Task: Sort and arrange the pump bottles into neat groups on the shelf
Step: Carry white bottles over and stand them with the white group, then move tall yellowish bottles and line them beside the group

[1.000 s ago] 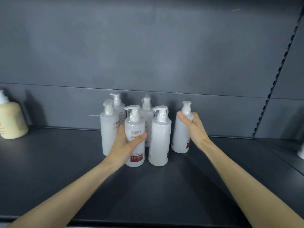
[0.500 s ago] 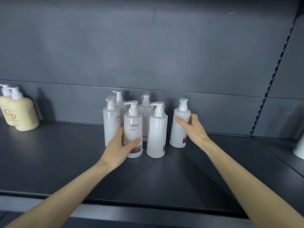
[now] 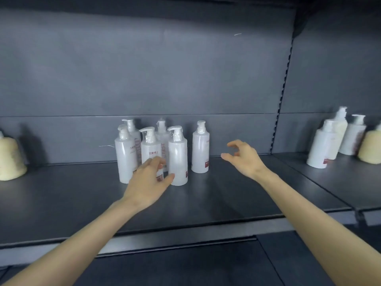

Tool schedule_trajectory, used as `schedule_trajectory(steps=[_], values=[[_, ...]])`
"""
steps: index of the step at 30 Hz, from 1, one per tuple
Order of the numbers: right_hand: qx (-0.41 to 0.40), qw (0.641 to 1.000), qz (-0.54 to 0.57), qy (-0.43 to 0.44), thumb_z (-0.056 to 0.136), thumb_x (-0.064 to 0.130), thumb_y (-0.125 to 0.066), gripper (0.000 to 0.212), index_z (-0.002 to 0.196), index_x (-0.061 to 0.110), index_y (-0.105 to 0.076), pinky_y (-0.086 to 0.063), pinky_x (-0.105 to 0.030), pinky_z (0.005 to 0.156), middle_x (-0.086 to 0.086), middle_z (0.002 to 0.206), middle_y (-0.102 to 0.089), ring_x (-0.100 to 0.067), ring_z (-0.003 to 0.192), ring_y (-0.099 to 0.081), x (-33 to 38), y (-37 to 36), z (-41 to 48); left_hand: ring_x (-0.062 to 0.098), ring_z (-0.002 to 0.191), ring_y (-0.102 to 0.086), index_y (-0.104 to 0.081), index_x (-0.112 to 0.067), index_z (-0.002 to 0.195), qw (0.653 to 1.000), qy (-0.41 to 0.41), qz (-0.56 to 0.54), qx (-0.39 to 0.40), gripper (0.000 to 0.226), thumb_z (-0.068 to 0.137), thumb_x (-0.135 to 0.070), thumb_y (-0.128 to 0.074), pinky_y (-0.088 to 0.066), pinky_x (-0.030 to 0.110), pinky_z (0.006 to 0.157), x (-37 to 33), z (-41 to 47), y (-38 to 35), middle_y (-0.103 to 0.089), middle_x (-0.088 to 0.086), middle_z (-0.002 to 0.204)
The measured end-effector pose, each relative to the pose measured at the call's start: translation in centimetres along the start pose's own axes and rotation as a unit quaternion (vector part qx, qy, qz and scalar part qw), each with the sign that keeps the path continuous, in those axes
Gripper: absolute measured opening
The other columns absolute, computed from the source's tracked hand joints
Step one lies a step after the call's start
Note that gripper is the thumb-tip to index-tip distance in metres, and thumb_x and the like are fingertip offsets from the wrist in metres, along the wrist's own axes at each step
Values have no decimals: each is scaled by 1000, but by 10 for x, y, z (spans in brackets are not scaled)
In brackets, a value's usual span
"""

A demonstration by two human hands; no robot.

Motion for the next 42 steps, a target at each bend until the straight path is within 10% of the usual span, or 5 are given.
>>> schedule_trajectory(steps=[20, 42], values=[[-162, 950, -264, -34, 89, 27, -60, 46, 131, 13, -48, -38, -33, 95, -7, 137, -44, -27, 121, -46, -85, 267, -115, 20, 125, -41, -35, -23, 137, 937, -341, 68, 27, 55, 90, -49, -47, -28, 36, 102, -287, 13, -106, -50, -2, 135], [-124, 967, -221, -16, 89, 28, -60, 49, 133, 14, -44, -43, -33, 86, -2, 135, -43, -23, 105, -52, -286, 396, -51, 21, 119, -43, -34, -23, 139, 951, -292, 102, 16, 58, 89, -48, -50, -27, 34, 99, -436, 63, -286, -50, -1, 128]])
Point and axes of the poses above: each hand's wrist, its own z-axis towards the middle knuckle, its own y-axis out of the back of the hand, x = y × z, the point moved 4 cm from there along z, towards the middle knuckle
